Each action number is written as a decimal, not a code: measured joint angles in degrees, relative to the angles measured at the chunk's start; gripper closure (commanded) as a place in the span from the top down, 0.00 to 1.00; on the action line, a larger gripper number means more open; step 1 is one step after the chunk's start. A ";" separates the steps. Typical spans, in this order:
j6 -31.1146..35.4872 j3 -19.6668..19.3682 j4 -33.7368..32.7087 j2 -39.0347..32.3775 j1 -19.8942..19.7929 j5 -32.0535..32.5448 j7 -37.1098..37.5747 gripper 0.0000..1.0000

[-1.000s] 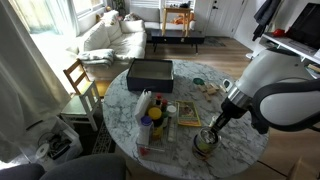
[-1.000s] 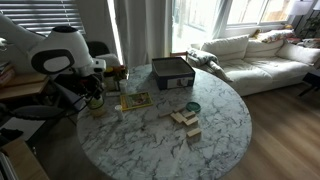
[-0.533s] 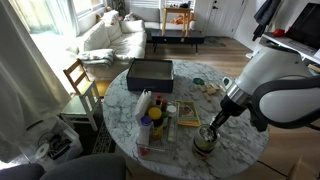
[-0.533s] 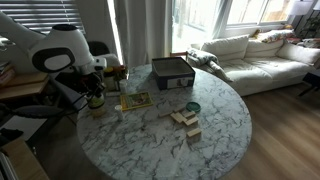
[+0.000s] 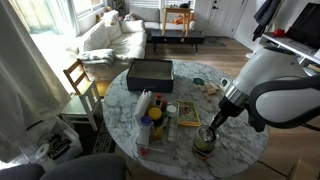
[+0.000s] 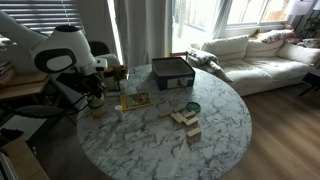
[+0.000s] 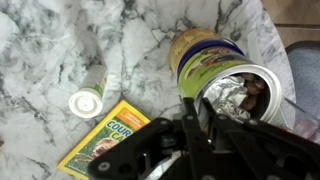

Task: Put the lid on the can on the table then put the other can on top

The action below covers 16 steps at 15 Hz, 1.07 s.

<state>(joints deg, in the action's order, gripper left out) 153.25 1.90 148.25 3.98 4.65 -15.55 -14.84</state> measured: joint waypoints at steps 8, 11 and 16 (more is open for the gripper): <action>-0.64 0.02 -0.60 -0.77 0.02 -0.79 -0.63 0.03; -1.68 -0.01 -0.75 -0.80 -0.15 -0.42 -0.62 0.03; -2.65 -0.03 -1.03 -0.81 -0.58 1.08 -0.37 0.03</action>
<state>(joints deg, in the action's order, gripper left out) 150.60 1.87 147.21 3.18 4.07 -14.47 -15.21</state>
